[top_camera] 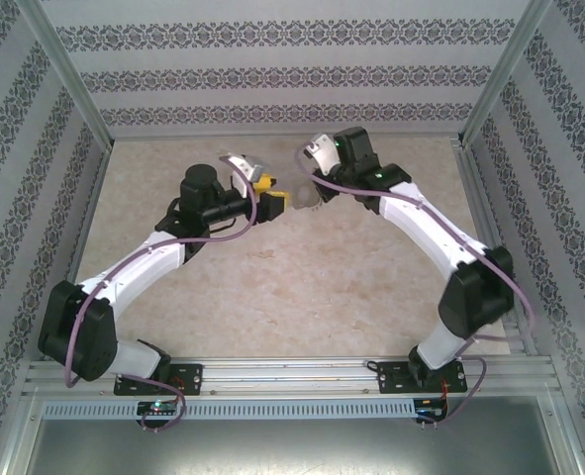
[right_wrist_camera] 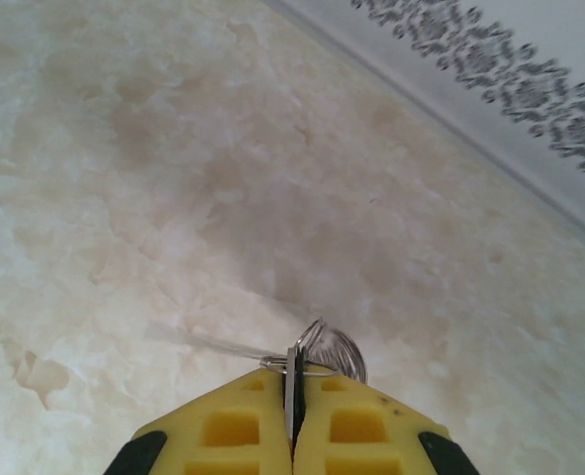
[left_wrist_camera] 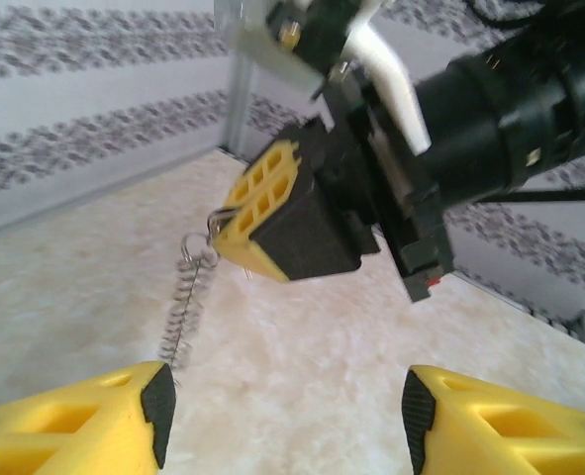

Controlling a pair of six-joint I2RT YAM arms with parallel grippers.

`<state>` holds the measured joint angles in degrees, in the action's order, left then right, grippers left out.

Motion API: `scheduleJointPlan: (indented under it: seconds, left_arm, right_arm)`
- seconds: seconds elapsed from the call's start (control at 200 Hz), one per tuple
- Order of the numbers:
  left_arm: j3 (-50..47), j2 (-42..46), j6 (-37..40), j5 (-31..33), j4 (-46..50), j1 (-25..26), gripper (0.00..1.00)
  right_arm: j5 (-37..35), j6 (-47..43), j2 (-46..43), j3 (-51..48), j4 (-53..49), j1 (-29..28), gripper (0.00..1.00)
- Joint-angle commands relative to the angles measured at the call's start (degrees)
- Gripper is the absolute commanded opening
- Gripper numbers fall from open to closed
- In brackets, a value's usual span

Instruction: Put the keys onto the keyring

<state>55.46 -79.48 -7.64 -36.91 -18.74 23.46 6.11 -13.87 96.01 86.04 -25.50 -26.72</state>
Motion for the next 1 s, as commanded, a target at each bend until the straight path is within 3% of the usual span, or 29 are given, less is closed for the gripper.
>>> scheduleJointPlan:
  seconds: [0.0, 0.15, 0.435, 0.994]
  left_arm:
    - [-1.6, 2.8, -2.9, 2.9, -4.9, -1.1, 0.64]
    - [-2.5, 4.5, -2.6, 3.2, -3.3, -1.6, 0.65]
    - [-4.3, 6.8, -3.8, 5.7, -4.0, -1.8, 0.65]
    - [-9.4, 15.7, -6.1, 8.8, -2.9, -2.2, 0.67]
  right_arm:
    - [3.4, 2.3, 5.6, 5.4, 0.4, 0.3, 0.0]
    - [5.1, 3.9, 8.9, 2.3, 1.5, 0.2, 0.0]
    - [8.6, 10.3, 4.3, -11.4, 8.6, -2.9, 0.0]
    - [12.9, 22.3, 9.2, -15.0, 14.5, -12.9, 0.0]
